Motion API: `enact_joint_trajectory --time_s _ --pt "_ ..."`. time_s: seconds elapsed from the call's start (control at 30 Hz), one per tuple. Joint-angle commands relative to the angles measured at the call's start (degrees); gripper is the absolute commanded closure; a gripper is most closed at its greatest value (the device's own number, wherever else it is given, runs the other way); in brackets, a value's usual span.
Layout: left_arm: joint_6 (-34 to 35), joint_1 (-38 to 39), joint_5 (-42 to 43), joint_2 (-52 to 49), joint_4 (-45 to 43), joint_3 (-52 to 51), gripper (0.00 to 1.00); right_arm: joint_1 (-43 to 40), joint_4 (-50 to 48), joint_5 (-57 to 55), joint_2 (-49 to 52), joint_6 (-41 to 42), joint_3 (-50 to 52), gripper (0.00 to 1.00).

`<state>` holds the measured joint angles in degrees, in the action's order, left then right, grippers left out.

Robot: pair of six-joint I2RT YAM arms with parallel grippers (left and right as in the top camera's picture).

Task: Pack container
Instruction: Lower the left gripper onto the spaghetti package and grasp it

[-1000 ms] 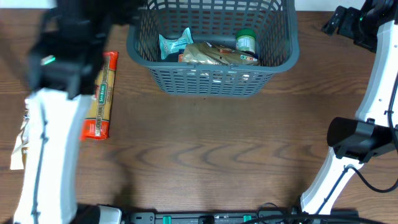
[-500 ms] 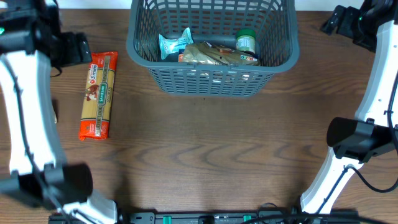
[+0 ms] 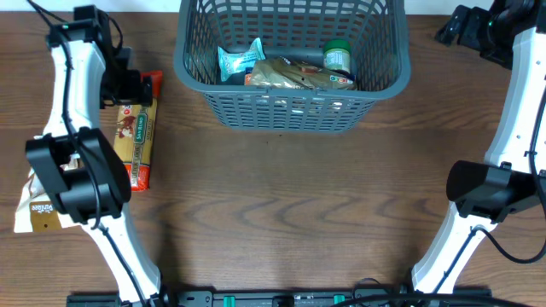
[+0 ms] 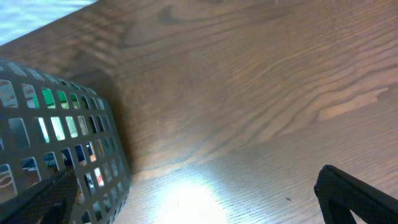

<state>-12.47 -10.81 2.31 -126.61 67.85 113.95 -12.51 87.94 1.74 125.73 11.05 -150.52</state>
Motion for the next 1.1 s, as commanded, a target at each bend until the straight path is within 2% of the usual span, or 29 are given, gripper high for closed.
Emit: enact_joint_trajectory --time_s 0.0,0.13,0.77,1.03,1.07 --pt "-5.0 -0.1 2.9 -2.4 -1.2 -1.2 0.02 0.6 -0.3 0.2 0.0 -0.8 0.2 0.01" --pt "-7.0 -0.1 3.1 -4.2 -3.7 -3.3 0.02 0.6 -1.0 0.2 0.0 -0.3 0.2 0.01" --pt "-7.0 -0.2 3.0 -5.5 -18.2 -20.1 0.02 0.6 -1.1 0.2 0.0 0.3 0.2 0.01" --pt "-7.0 -0.3 2.4 -5.5 -20.2 -23.5 0.01 0.6 -1.1 0.2 0.0 0.3 0.2 0.01" --pt "-7.0 -0.3 2.4 -5.5 -20.2 -23.6 0.04 0.6 -1.1 0.2 0.0 0.3 0.2 0.01"
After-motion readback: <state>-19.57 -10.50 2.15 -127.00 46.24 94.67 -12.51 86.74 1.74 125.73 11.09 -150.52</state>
